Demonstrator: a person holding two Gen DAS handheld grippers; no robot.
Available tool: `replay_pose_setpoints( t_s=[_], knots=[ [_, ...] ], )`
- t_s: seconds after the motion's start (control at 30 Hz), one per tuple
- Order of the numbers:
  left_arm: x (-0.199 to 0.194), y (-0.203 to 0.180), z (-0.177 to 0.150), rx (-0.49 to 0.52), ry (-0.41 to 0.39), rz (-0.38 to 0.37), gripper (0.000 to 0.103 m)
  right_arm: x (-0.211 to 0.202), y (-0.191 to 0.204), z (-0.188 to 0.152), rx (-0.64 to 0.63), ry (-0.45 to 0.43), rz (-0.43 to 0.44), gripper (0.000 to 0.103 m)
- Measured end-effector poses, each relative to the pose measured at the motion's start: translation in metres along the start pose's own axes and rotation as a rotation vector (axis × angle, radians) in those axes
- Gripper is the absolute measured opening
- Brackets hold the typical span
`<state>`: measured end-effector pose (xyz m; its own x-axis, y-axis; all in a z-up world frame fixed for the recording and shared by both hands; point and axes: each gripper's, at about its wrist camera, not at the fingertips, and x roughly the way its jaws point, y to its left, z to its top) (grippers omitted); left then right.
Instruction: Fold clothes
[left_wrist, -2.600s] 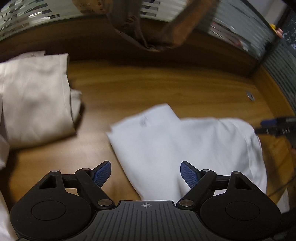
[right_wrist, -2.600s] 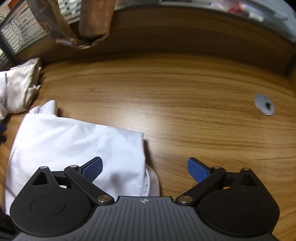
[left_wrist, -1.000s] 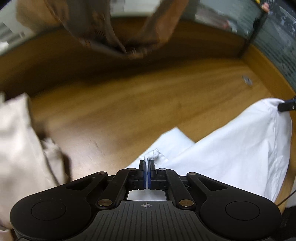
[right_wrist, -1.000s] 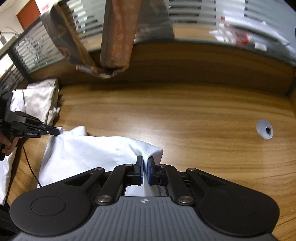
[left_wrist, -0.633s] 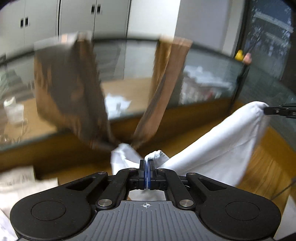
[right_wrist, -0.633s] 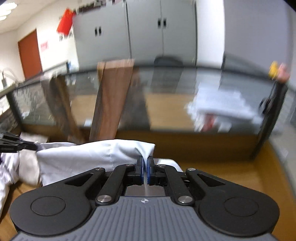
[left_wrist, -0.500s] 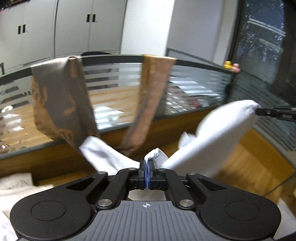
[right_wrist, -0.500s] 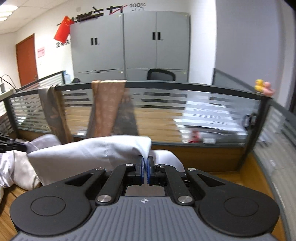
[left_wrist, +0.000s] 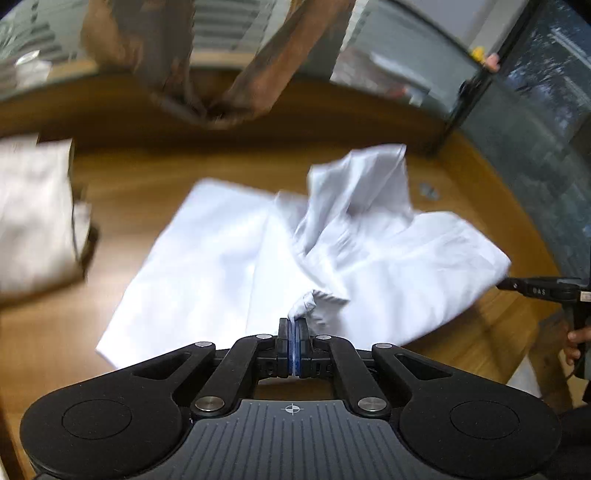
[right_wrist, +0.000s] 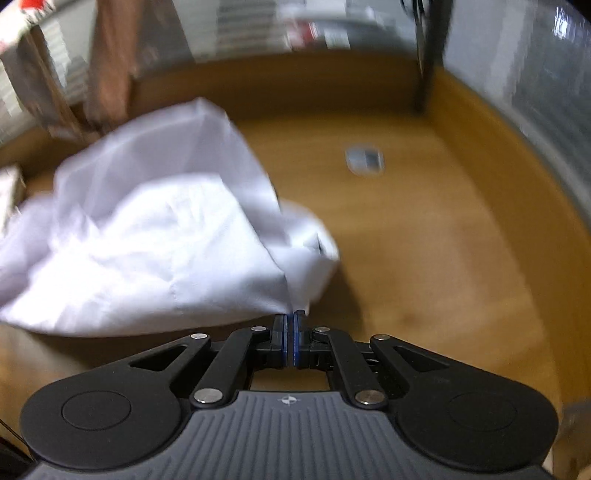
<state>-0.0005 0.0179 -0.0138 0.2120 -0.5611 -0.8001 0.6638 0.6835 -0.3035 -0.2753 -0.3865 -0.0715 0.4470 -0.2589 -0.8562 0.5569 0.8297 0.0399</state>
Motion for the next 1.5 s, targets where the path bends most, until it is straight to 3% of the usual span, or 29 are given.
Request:
replay_pose_setpoints(
  t_s=[0.1,0.17,0.23,0.3,0.47,0.57,0.77,0.83,0.97,1.03,1.07,1.27,1.5],
  knots=[
    [-0.001,0.01,-0.014,-0.014,0.007,0.015,0.005,0.013,-0.009,-0.027,0.009,0.067,-0.017,0.003],
    [-0.008,0.013,-0.014,-0.02,-0.019,-0.004,0.007,0.011,-0.016,-0.036,0.026,0.067,-0.016,0.005],
    [-0.017,0.014,-0.009,-0.023,-0.055,-0.029,0.014,0.004,-0.02,-0.037,0.042,0.05,-0.004,0.013],
    [-0.022,0.013,-0.005,-0.016,-0.082,-0.047,0.044,-0.002,-0.023,-0.032,0.049,0.029,0.01,0.043],
    [-0.002,0.004,0.01,0.007,-0.085,-0.036,0.059,0.003,-0.012,-0.012,0.046,0.004,0.062,0.073],
    [0.018,0.003,0.018,0.006,-0.063,-0.019,0.061,0.012,0.001,-0.001,0.04,-0.003,0.101,0.086],
    [0.053,0.0,0.032,0.009,-0.025,0.005,0.062,0.041,0.027,0.013,0.027,0.039,0.165,0.083],
    [0.057,-0.004,0.034,0.018,-0.018,0.001,0.062,0.052,0.034,0.015,0.024,0.06,0.168,0.074],
    [0.066,-0.011,0.039,0.037,-0.003,-0.007,0.062,0.064,0.044,0.018,-0.047,0.098,0.102,0.033],
    [0.071,-0.015,0.041,0.046,0.004,-0.011,0.035,0.064,0.047,0.018,-0.09,0.111,0.082,0.031],
    [0.073,-0.017,0.042,0.051,0.008,-0.013,0.016,0.065,0.049,0.018,-0.111,0.118,0.072,0.029],
    [0.086,-0.027,0.048,0.08,0.03,-0.025,0.005,0.061,0.046,0.006,-0.255,0.145,-0.059,0.027],
    [0.043,-0.014,0.036,-0.014,-0.099,0.038,0.004,0.06,0.006,0.001,-0.229,0.162,-0.207,0.029]
  ],
)
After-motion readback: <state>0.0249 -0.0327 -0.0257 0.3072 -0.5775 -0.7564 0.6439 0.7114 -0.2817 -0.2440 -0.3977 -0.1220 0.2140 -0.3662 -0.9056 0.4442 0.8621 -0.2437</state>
